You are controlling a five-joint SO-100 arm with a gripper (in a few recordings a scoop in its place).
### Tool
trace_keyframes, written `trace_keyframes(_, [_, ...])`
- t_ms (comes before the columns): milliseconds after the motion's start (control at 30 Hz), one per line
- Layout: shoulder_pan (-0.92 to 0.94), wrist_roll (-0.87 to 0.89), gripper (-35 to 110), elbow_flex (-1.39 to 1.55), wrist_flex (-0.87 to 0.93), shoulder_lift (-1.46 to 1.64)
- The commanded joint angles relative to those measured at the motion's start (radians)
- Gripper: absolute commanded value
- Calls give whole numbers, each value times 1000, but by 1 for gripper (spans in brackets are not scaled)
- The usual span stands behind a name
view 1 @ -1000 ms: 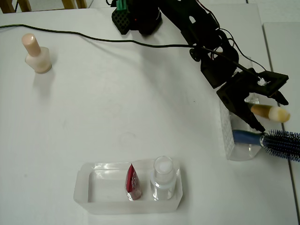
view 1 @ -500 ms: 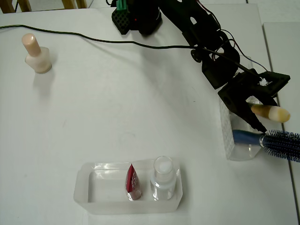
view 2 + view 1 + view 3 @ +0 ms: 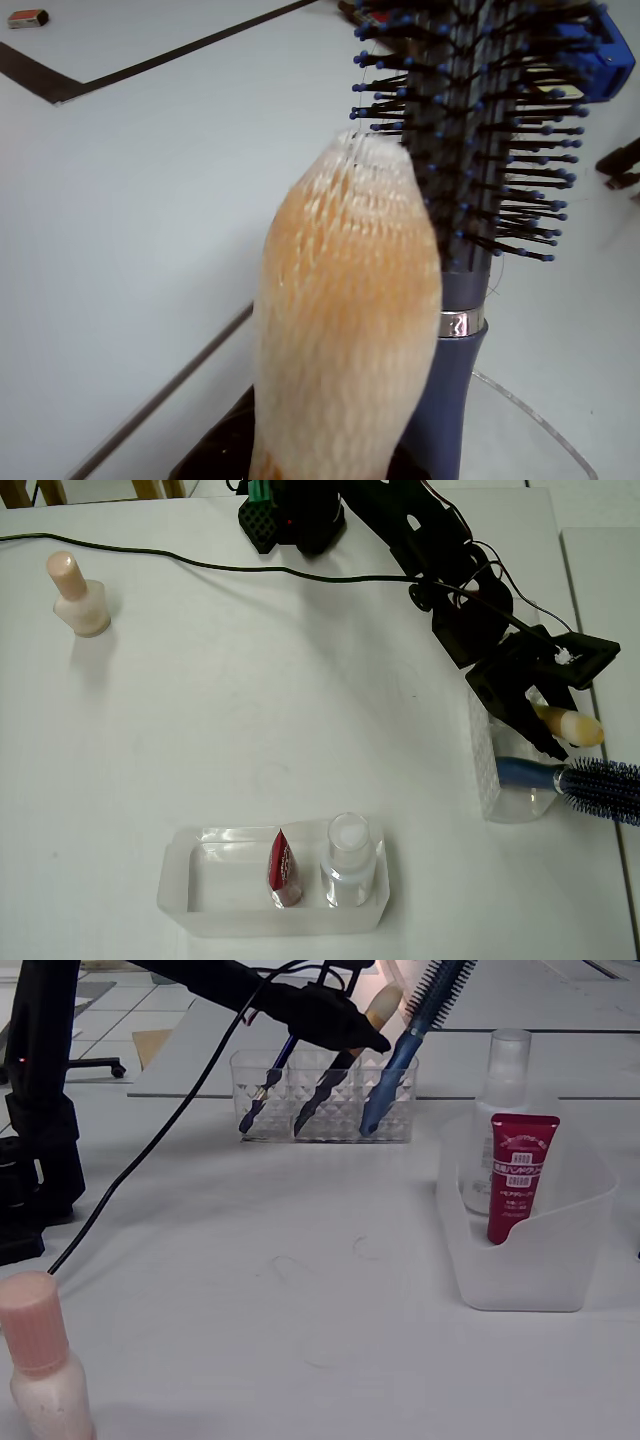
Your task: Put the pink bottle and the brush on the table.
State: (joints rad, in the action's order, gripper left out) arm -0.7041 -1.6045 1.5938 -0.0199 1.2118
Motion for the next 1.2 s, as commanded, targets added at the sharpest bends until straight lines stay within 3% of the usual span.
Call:
trace_keyframes(0, [0,-18,1,-25,-3,66])
trace_keyframes(533, [0,-12,0,-14,46,161])
trace_keyframes(1167, [23,8,0,-40,281,537])
